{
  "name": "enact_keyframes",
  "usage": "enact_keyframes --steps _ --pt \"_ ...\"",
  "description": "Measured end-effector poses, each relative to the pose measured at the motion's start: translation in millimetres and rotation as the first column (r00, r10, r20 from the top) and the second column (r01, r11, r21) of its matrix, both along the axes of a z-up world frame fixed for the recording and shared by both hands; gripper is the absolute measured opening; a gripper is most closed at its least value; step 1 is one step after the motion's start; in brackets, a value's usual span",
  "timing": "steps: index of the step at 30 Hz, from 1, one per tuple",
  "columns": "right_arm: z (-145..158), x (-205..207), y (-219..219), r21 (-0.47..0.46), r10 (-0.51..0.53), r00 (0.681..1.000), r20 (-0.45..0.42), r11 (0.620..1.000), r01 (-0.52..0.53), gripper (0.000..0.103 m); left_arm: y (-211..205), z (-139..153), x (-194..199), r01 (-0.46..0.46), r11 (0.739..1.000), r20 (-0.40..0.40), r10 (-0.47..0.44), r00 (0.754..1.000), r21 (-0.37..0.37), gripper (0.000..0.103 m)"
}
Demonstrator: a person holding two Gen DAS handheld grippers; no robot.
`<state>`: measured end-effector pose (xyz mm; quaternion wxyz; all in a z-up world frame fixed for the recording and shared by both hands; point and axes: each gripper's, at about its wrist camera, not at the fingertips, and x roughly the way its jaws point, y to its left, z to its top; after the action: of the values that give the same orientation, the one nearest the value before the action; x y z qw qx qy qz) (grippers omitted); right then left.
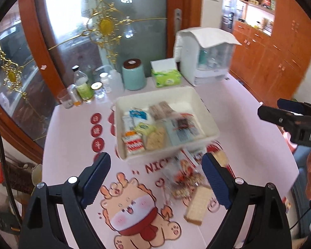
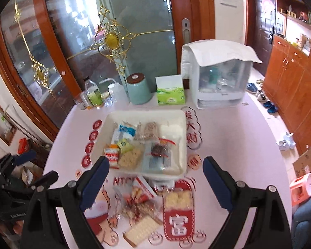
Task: Organize snacks
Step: 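Grasp the tan wafer block with left tool while right tool grasps the crisp bag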
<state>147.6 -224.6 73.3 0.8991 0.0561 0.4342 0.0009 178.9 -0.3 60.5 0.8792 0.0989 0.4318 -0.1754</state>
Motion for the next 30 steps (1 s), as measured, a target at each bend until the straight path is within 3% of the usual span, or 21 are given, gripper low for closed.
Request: enact_keyframes --steps 10,18,24,27,30 --pt "-50 -62 4 -0.177 0.067 0.994 -0.085 0.981 -0.081 0.092 -28 -65 -51 0.107 0.994 -0.096 -0.106 0.990 0.007 0.089" --pt "-96 -56 -13 -0.265 0.208 0.970 -0.124 0.935 -0.234 0.090 -56 -135 -55 0.063 0.998 -0.205 -0.058 0.977 0.022 0.089" --pt "-146 -29 -34 -0.266 0.361 0.910 -0.206 0.874 -0.407 0.090 -72 -200 -45 -0.053 0.997 -0.298 0.068 0.952 0.060 0.089" --pt "-170 -14 -41 -0.256 0.444 0.866 -0.229 0.831 -0.494 0.090 -77 -232 -39 -0.116 0.989 -0.347 0.139 0.928 0.087 0.089" --pt "-195 0 -43 -0.257 0.543 0.803 -0.245 0.763 -0.594 0.090 -83 -254 -37 -0.157 0.982 -0.386 0.185 0.904 0.103 0.089"
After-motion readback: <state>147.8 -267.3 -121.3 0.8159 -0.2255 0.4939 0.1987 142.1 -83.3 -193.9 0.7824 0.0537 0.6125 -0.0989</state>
